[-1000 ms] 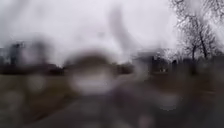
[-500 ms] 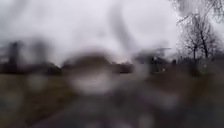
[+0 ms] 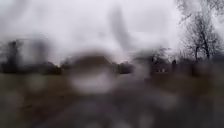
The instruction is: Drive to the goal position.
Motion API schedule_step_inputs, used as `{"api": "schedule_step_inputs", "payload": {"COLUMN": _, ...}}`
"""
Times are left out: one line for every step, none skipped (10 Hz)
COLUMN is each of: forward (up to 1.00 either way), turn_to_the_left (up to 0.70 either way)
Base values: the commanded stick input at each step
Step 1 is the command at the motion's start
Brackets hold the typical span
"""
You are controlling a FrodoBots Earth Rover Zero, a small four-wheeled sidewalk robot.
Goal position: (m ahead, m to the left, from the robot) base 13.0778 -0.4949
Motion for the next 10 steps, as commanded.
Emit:
{"api": "schedule_step_inputs", "payload": {"forward": 0.85, "turn_to_the_left": 0.0}}
{"api": "schedule_step_inputs", "payload": {"forward": 0.85, "turn_to_the_left": 0.0}}
{"api": "schedule_step_inputs", "payload": {"forward": 0.85, "turn_to_the_left": 0.0}}
{"api": "schedule_step_inputs", "payload": {"forward": 0.85, "turn_to_the_left": 0.0}}
{"api": "schedule_step_inputs", "payload": {"forward": 0.85, "turn_to_the_left": 0.0}}
{"api": "schedule_step_inputs", "payload": {"forward": 0.85, "turn_to_the_left": 0.0}}
{"api": "schedule_step_inputs", "payload": {"forward": 0.85, "turn_to_the_left": 0.0}}
{"api": "schedule_step_inputs", "payload": {"forward": 0.85, "turn_to_the_left": 0.0}}
{"api": "schedule_step_inputs", "payload": {"forward": 0.85, "turn_to_the_left": 0.0}}
{"api": "schedule_step_inputs", "payload": {"forward": 0.85, "turn_to_the_left": 0.0}}
